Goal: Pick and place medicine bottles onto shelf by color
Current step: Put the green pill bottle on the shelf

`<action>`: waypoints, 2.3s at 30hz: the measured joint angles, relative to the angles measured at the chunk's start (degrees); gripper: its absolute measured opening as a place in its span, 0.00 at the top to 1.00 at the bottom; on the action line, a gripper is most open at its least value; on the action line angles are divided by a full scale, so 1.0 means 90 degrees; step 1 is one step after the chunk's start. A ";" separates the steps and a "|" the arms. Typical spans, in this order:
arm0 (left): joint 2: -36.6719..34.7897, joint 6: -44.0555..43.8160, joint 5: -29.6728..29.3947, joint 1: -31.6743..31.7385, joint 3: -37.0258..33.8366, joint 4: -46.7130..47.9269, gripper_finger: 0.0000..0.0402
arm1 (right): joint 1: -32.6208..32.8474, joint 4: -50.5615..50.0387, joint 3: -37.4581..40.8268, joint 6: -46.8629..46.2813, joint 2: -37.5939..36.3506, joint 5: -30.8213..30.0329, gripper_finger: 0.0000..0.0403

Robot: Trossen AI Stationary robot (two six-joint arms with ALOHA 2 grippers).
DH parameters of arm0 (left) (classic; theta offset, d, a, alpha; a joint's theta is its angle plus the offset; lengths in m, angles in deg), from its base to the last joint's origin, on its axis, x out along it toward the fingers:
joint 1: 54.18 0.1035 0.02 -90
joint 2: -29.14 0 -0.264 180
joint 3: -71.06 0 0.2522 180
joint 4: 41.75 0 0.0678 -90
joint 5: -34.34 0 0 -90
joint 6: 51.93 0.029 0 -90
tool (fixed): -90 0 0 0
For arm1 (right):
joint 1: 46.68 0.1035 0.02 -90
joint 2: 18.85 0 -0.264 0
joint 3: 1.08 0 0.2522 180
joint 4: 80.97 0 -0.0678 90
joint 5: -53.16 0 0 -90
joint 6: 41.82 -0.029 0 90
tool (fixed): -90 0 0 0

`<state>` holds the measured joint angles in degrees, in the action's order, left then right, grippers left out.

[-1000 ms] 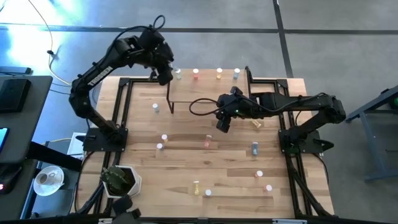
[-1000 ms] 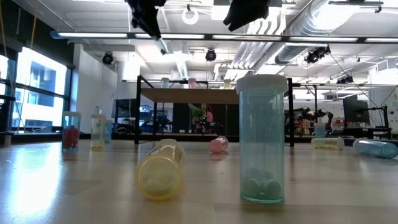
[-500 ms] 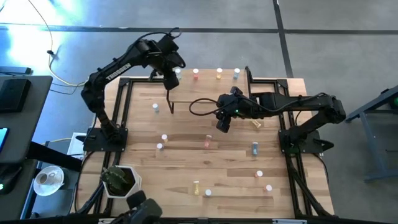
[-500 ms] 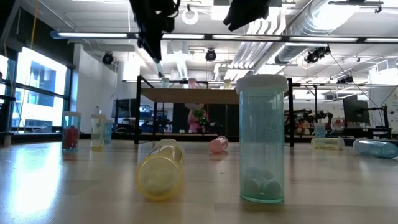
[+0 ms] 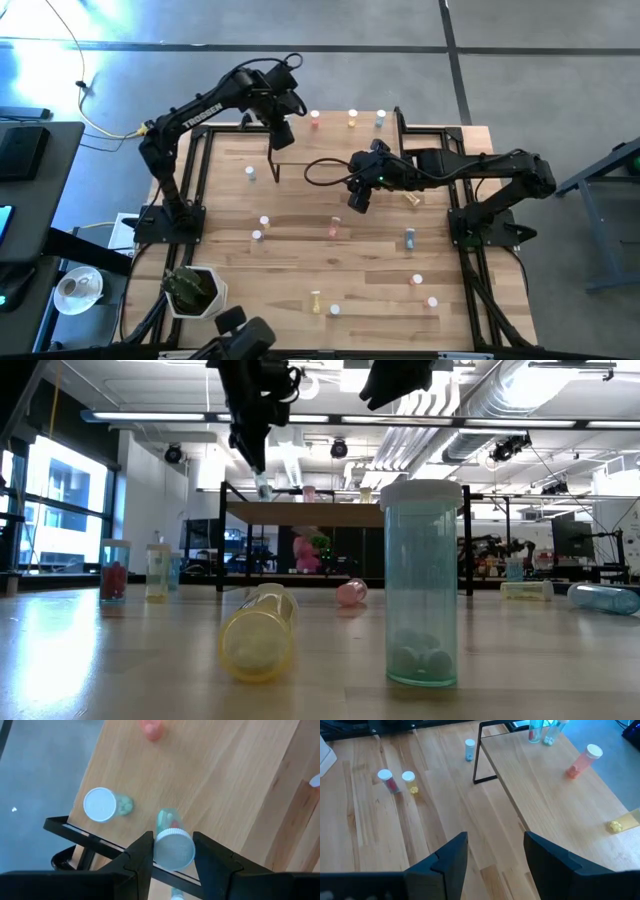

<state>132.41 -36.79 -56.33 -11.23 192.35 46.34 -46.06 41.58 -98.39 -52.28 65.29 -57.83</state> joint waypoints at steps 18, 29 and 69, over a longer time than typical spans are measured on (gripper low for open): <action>0.0226 0.0002 -0.0005 -0.0039 -0.0002 0.0175 0.71 | 0.0000 0.0000 0.0000 0.0002 0.0002 0.0000 0.54; 0.0226 0.0002 -0.0005 -0.0041 -0.0002 0.0172 0.71 | 0.0000 0.0000 0.0000 0.0002 0.0002 0.0000 0.54; 0.0427 0.0053 -0.0187 -0.0026 -0.0019 0.0177 0.61 | 0.0000 0.0017 0.0000 0.0002 0.0002 0.0000 0.54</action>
<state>136.25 -36.31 -58.01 -11.46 192.17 47.94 -46.06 41.74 -98.39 -52.26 65.31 -57.83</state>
